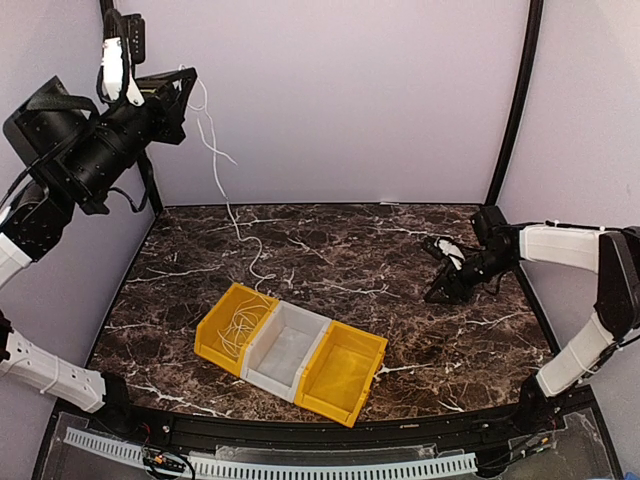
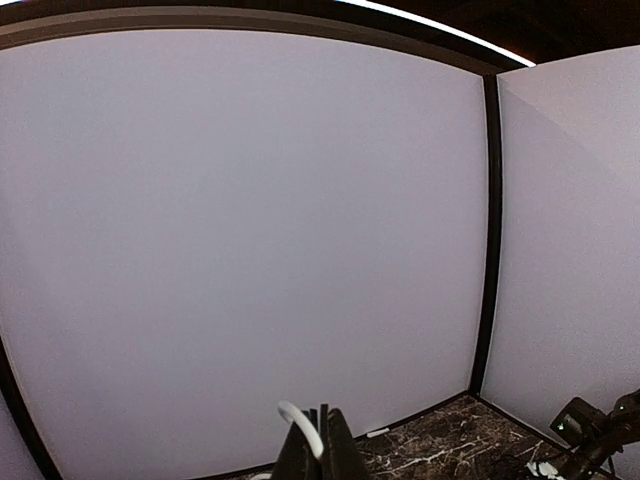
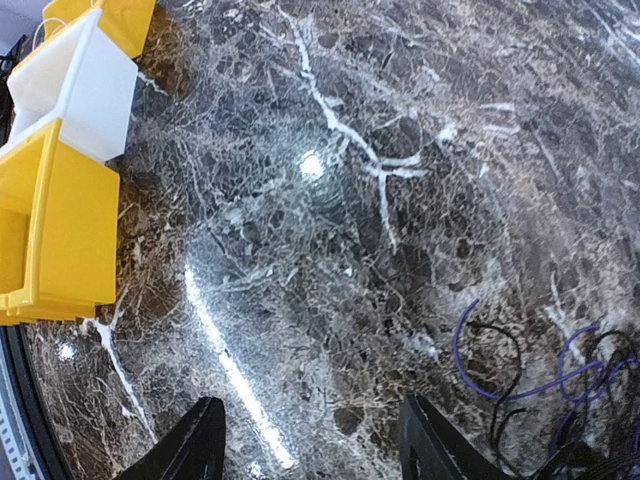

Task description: Untangle the cables

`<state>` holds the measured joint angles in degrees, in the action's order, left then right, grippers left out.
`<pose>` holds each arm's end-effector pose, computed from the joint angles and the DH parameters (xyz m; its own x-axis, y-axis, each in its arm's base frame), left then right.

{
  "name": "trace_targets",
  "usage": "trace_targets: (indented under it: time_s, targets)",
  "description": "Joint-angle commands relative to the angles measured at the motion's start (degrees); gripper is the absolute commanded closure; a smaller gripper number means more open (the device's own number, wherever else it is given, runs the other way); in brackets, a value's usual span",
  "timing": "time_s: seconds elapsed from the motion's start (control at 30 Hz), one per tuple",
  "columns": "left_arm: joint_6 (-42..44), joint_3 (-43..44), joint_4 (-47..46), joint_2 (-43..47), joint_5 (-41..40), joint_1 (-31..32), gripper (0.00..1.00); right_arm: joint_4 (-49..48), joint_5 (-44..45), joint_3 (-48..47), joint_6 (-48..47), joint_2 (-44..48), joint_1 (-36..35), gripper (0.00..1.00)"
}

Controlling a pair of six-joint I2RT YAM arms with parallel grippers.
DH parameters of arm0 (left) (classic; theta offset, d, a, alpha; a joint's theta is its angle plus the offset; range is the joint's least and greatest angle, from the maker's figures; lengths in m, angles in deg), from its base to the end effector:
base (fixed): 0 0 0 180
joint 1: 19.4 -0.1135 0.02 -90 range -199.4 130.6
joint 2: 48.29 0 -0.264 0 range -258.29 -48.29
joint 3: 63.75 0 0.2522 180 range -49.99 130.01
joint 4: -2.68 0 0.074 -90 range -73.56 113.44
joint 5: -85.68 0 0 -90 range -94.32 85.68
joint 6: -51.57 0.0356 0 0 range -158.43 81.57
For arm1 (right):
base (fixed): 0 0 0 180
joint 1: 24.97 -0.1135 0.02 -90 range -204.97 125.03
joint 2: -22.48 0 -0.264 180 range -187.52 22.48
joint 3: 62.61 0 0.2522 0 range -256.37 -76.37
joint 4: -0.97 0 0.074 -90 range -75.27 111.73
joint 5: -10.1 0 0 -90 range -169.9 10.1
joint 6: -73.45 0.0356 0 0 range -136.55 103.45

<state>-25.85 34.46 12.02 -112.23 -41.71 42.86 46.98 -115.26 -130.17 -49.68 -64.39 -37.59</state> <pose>0.1146 -0.1715 0.5358 0.2888 -0.1774 -0.9408 0.3934 0.9179 -0.0523 0.2752 0.0827 0.2001 -0.5163 -0.5724 -0.6371 -0.8313 0.5137 0.2122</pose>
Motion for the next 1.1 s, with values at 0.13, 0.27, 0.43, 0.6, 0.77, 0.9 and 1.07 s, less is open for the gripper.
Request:
trace_targets:
  time_s: [0.13,0.27,0.43,0.6,0.77,0.9,1.07]
  targets:
    - [12.07,7.25,-5.74,-3.18,-0.55,0.06,1.00,-3.72,-1.51,1.77,0.21,0.43,0.23,0.38]
    - [12.50,8.85,-5.71,-4.08,0.14,0.06,1.00,-3.91,-1.15,2.35,-0.18,0.34,0.23,0.38]
    - [9.39,8.13,-3.80,-3.14,0.13,0.06,1.00,-3.62,-1.24,2.23,-0.34,-0.39,0.23,0.38]
    - [0.99,1.41,-1.58,2.32,-0.94,0.06,1.00,-3.58,-1.35,2.20,-0.49,-0.65,0.23,0.38]
    - [-7.48,-8.63,1.01,9.22,-3.45,0.06,1.00,-3.57,-1.37,2.30,-0.69,-1.09,0.25,0.37]
    - [-12.92,-15.66,3.49,14.54,-6.25,0.05,1.00,-3.35,-1.67,1.97,-0.65,-2.20,0.27,0.37]
    - [-16.68,-20.17,5.96,18.65,-8.38,0.06,1.00,-2.74,-2.34,1.22,-0.63,-3.77,0.16,0.37]
